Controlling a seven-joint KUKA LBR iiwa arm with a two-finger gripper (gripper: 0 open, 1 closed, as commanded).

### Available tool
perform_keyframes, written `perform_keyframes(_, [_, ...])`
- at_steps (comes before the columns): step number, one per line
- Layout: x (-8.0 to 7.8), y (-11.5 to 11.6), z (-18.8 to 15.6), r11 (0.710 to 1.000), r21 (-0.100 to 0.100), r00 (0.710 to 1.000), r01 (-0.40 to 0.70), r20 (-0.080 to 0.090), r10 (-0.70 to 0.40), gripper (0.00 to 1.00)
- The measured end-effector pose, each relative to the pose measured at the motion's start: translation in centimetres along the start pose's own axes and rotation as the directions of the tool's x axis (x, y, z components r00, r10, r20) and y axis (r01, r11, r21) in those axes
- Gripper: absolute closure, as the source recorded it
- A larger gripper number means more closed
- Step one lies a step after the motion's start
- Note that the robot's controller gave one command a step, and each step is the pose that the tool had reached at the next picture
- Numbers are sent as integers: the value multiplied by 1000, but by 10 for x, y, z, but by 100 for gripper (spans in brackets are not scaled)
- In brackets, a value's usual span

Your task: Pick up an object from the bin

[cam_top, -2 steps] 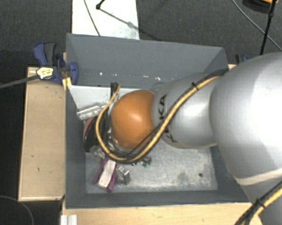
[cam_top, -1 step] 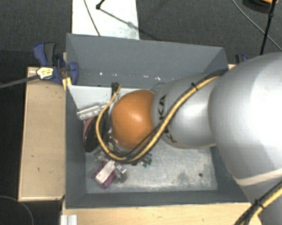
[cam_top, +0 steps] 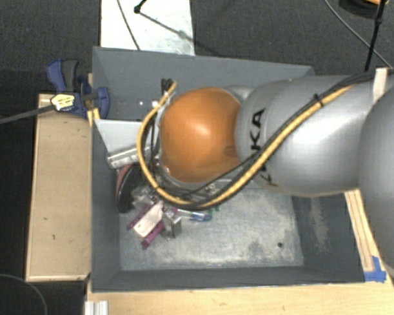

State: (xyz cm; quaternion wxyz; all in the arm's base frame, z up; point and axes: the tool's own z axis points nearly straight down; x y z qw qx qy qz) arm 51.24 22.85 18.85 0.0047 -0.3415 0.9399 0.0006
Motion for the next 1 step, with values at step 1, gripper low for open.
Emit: perform_keyframes(1, [17,3,-56,1000,0,1000,19,-2,-19,100])
